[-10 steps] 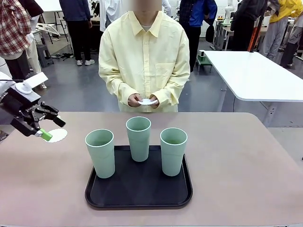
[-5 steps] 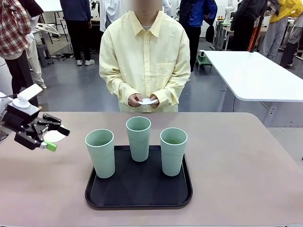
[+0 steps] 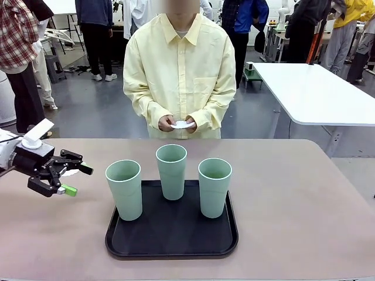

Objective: Place coasters on the table and set cups on them.
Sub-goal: Pick up one Reusable plastic cup and place it on a coaster set by the human.

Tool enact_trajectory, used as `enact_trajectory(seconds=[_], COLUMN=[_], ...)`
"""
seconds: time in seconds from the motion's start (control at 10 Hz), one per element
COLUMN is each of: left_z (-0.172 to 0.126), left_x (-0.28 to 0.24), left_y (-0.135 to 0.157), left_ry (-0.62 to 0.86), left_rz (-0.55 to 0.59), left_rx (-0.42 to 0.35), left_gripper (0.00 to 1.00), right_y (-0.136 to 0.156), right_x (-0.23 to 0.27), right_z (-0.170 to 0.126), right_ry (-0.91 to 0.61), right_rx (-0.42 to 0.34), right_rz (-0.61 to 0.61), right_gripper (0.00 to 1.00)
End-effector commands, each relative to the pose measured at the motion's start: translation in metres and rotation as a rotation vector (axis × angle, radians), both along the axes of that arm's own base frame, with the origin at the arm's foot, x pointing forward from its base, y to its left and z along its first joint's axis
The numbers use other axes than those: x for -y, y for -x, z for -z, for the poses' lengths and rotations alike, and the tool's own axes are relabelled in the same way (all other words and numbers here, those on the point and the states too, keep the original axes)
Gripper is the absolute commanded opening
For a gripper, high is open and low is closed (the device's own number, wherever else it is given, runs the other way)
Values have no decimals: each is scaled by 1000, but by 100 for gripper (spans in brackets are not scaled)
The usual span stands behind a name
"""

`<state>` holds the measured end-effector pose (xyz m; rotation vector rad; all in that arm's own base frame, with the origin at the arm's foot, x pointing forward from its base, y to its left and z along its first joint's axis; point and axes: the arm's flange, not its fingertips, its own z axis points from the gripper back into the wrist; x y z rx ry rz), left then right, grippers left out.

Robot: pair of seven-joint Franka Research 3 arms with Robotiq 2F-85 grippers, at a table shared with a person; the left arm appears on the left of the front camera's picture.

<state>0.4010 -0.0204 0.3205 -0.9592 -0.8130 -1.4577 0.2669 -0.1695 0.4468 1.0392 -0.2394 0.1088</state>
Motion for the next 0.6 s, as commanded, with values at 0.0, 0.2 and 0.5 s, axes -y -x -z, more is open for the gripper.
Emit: enact_trajectory(seconds=[0.0, 0.2, 0.5], left_z=[11, 21, 29], left_x=[3, 14, 36], left_y=[-15, -27, -38], left_ry=[73, 110, 123], left_rz=[-25, -20, 37], left_rx=[-25, -58, -65], left_gripper=[100, 100, 100], right_y=[-1, -1, -1], right_x=[0, 0, 0], right_z=[0, 0, 0], right_ry=[-20, -20, -20], right_rx=[13, 13, 13], right_rz=[0, 0, 0], right_gripper=[100, 100, 100])
